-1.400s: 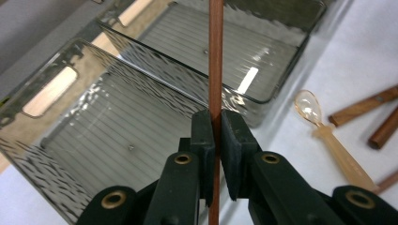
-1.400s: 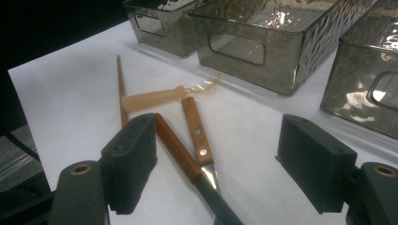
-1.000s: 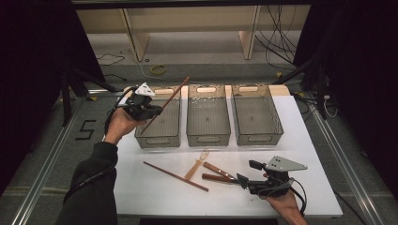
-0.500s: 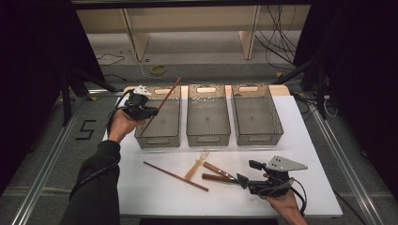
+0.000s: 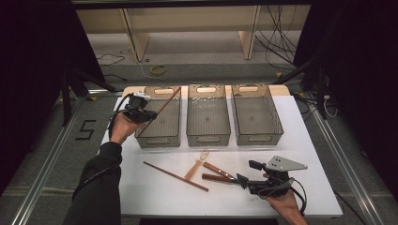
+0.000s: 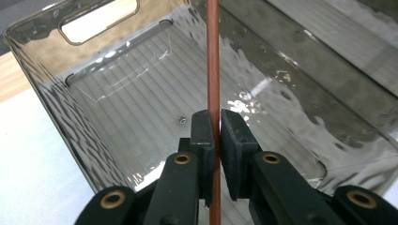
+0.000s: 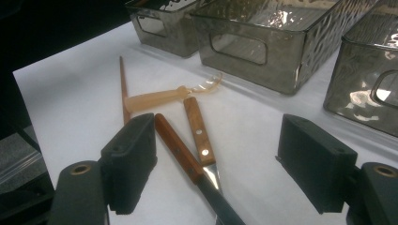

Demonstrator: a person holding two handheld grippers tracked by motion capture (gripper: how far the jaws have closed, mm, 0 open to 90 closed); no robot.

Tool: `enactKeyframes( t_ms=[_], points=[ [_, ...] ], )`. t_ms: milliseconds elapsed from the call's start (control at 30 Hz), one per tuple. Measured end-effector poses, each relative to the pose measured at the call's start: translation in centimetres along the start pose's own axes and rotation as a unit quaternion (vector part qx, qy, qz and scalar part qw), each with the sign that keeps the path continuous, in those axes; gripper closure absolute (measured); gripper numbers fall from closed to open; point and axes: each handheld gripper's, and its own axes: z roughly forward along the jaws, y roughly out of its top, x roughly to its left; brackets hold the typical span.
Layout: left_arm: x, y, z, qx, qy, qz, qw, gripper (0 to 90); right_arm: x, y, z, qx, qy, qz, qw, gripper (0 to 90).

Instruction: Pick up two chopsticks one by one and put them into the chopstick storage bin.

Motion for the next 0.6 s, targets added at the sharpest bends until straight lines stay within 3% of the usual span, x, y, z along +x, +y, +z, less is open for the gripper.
enactKeyframes(
  t_ms=[67, 167, 233, 300, 433, 600],
  points=[
    [0.2, 0.0, 0.3, -0.003, 0.019, -0.01, 0.9998, 80.3, 0.0, 0.0, 0.0, 0.0, 0.001, 0.001, 1.0, 28.7],
    [0.5, -0.3, 0.7, 0.002, 0.017, -0.034, 0.9993, 73.4, 0.0, 0.0, 0.0, 0.0, 0.0, 0.0, 1.0, 28.7],
    [0.5, -0.4, 0.9, 0.014, 0.014, -0.03, 0.9994, 63.3, 0.0, 0.0, 0.0, 0.0, 0.001, 0.001, 1.0, 28.6],
    [0.4, -0.3, 0.9, 0.01, 0.017, -0.04, 0.999, 52.7, 0.0, 0.0, 0.0, 0.0, 0.001, 0.001, 1.0, 28.6],
    [0.0, -0.2, 0.5, 0.008, 0.004, -0.044, 0.999, 40.7, 0.0, 0.0, 0.0, 0.001, 0.001, 0.001, 1.0, 28.6],
    [-1.3, -0.2, -0.4, 0.003, -0.032, -0.042, 0.9986, 29.3, 0.0, 0.0, 0.0, 0.001, 0.002, 0.001, 1.0, 28.5]
  ],
)
